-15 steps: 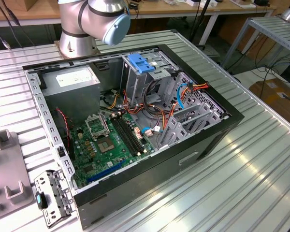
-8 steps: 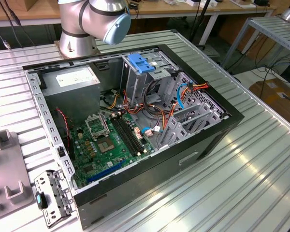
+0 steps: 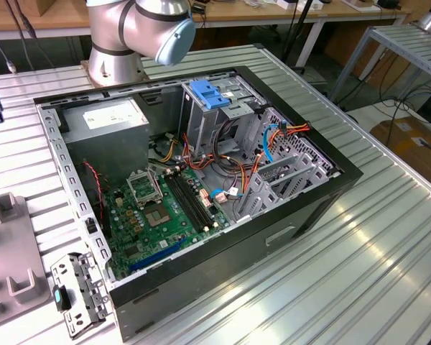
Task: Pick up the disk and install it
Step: 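Pick up the disk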
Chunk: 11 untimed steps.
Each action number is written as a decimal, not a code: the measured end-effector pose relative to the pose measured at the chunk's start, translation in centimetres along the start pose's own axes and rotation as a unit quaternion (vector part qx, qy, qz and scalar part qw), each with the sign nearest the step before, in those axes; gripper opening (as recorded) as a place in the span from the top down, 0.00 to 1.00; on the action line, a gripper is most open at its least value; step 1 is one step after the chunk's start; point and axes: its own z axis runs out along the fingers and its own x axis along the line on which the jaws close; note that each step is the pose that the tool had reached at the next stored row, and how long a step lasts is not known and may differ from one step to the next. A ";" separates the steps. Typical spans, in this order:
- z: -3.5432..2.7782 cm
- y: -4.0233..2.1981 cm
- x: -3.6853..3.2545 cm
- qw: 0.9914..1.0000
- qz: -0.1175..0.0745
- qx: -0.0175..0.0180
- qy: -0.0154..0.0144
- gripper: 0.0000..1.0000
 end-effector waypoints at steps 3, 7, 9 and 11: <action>0.00 -0.92 0.05 1.000 0.000 0.000 0.000 0.63; 0.02 -2.03 0.13 1.000 0.000 0.000 0.000 0.63; 0.02 -2.67 0.17 1.000 0.000 0.000 0.000 0.63; 0.02 -3.23 0.20 1.000 0.000 0.000 0.000 0.63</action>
